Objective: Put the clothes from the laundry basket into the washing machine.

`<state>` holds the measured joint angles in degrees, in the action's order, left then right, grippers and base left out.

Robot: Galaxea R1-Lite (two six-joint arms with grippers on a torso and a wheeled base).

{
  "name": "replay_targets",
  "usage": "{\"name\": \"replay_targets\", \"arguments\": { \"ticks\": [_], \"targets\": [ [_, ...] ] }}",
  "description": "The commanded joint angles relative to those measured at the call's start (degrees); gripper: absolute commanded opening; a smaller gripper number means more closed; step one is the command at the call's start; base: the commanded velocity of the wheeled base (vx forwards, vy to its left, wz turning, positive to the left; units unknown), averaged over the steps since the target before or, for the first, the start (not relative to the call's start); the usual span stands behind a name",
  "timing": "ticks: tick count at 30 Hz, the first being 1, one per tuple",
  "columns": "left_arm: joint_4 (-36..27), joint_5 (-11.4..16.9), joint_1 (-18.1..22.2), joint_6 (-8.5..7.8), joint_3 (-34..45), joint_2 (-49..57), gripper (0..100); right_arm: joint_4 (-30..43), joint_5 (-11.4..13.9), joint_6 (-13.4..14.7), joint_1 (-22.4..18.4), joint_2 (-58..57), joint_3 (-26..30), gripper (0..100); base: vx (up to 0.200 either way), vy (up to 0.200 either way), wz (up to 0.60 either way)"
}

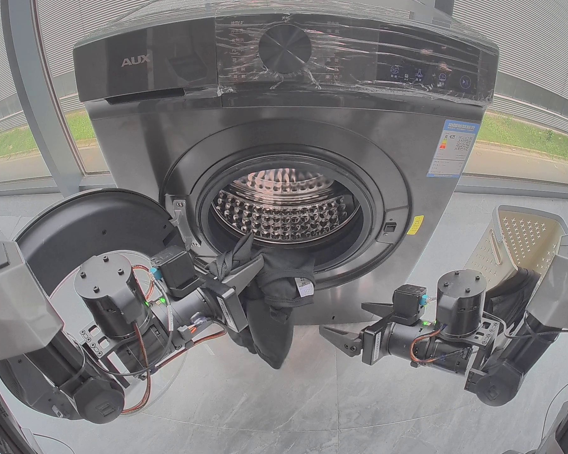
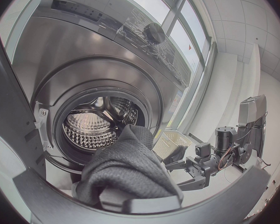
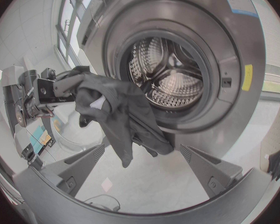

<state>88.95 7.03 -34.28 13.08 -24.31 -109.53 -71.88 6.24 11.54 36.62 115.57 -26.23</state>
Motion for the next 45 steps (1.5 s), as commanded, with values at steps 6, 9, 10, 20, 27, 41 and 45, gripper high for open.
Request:
{"name": "replay_targets", "arguments": {
  "ticks": [6,9,10,20,27,41,45],
  "targets": [
    [0.17,0.0,0.0,0.02,-0.39,-0.07,0,-13.64,0.88,-0.91,3.72,10.2,-1.8,100,0.0,0.0,0.0],
    [0.17,-0.09,0.0,0.02,-0.74,-0.16,0,-14.34,2.9,-0.82,4.51,11.08,-3.3,100,0.0,0.0,0.0],
    [0.17,-0.27,0.0,0.1,-0.74,-0.16,0,-14.34,3.16,-0.73,4.51,11.08,-3.82,100,0.0,0.0,0.0],
    [0.17,-0.71,-0.09,0.1,-1.09,-0.24,0,-14.43,3.43,-0.03,4.69,13.9,-11.91,100,0.0,0.0,0.0],
    [0.17,-0.79,-0.09,0.1,-1.09,-0.16,0,-14.61,3.43,2.34,6.53,14.95,-14.81,100,0.0,0.0,0.0],
    [0.17,-0.79,-0.17,0.19,-1.18,0.02,0,-17.16,2.55,3.66,7.41,18.73,-18.77,100,0.0,0.0,0.0],
    [0.17,-0.79,-0.17,0.19,-1.18,-0.07,0,-17.33,1.49,3.75,7.5,18.73,-19.64,0,0.0,0.0,0.0]
  ]
}}
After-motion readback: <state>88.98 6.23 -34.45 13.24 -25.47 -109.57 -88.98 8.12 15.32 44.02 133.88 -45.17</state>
